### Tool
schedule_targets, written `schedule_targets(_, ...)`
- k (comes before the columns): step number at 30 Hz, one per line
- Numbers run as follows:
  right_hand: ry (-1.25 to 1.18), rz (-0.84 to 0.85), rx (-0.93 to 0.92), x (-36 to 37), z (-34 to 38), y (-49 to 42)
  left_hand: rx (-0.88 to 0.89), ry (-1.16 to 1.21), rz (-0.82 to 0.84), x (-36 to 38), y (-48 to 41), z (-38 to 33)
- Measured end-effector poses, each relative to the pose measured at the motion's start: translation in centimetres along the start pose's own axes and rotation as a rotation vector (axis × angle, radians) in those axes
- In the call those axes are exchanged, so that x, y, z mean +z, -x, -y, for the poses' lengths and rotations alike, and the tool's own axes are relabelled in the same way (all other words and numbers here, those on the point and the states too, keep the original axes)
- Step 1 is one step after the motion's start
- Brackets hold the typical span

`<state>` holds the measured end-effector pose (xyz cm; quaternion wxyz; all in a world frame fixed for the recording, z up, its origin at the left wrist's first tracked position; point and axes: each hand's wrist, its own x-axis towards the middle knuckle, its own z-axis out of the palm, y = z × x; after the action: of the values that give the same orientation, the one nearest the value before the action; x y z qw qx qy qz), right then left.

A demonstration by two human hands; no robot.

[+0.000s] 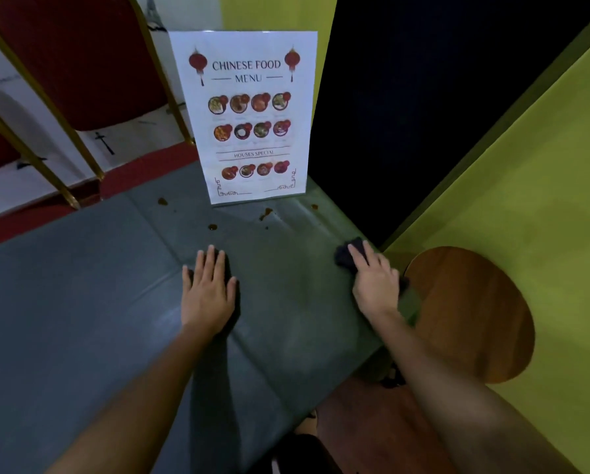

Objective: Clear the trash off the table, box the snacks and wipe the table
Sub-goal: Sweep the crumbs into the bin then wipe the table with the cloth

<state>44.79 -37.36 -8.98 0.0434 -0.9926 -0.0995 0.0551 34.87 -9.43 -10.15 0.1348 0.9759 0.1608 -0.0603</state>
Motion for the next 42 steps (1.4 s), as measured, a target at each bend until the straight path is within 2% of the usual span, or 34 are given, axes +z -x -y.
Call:
schedule_targets(2,-0.030,-0.033,-0.028,0.7,3.5,0.4,-0.015,-0.007,-0.010,-0.5,-1.5,0.8)
schedule_targets(4,-0.022,-0.052,-0.177,2.1,6.0,2.2,-0.026,-0.014,-0.034,-0.7,-3.1,1.5)
schedule_targets(7,0.024,-0.007,-0.406,3.3,6.3,4.8,-0.055,0.029,-0.043,-0.9,-5.4,2.0)
schedule_targets(9,0.076,-0.028,-0.456,2.6,5.1,3.3,-0.071,0.036,-0.037,-0.6,-6.3,2.5)
schedule_targets(11,0.088,-0.085,-0.335,1.5,4.2,0.0,-0.077,0.017,-0.049,-0.2,-6.3,2.6)
schedule_targets(14,-0.021,-0.118,-0.040,0.1,4.5,-5.3,-0.117,0.039,-0.126,0.3,-5.5,2.7)
schedule_targets(16,-0.043,-0.130,0.046,-0.5,5.2,-8.2,-0.145,0.048,-0.167,0.3,-5.2,2.8)
schedule_targets(21,-0.028,-0.043,0.057,0.3,8.8,-10.8,-0.252,0.055,-0.151,0.4,-4.3,3.1)
schedule_targets(22,-0.026,-0.042,0.011,0.8,9.4,-10.2,-0.256,0.054,-0.148,0.4,-4.2,3.1)
schedule_targets(24,-0.023,-0.067,-0.217,1.7,10.1,-8.3,-0.254,0.053,-0.149,0.4,-4.3,3.0)
schedule_targets(26,0.005,-0.128,-0.356,2.2,8.5,-8.1,-0.261,0.055,-0.153,0.3,-4.2,2.8)
schedule_targets(28,0.018,-0.123,-0.242,1.4,6.5,-9.5,-0.272,0.049,-0.154,0.3,-4.3,2.9)
schedule_targets(30,-0.061,-0.112,0.019,1.1,6.0,-10.9,-0.267,0.040,-0.136,0.2,-4.5,3.0)
schedule_targets(31,-0.086,-0.112,0.083,1.0,6.8,-11.0,-0.265,0.037,-0.136,0.2,-4.6,3.1)
schedule_targets(32,-0.096,-0.116,0.067,1.0,8.2,-10.8,-0.276,0.039,-0.143,0.1,-4.8,3.3)
schedule_targets(35,-0.065,-0.115,-0.276,2.2,13.2,-8.2,-0.367,0.054,-0.150,-0.8,-5.6,4.9)
schedule_targets(37,-0.008,-0.112,-0.470,2.9,14.1,-7.3,-0.419,0.058,-0.148,-1.4,-5.6,6.4)
schedule_targets(38,-0.011,-0.128,-0.457,2.7,14.0,-7.6,-0.431,0.058,-0.140,-1.6,-5.5,7.2)
schedule_targets(41,-0.176,-0.131,-0.070,1.9,13.9,-9.5,-0.427,0.036,-0.124,-1.4,-4.7,8.3)
schedule_targets(42,-0.183,-0.132,-0.022,1.8,14.5,-9.7,-0.422,0.030,-0.125,-1.3,-4.5,8.3)
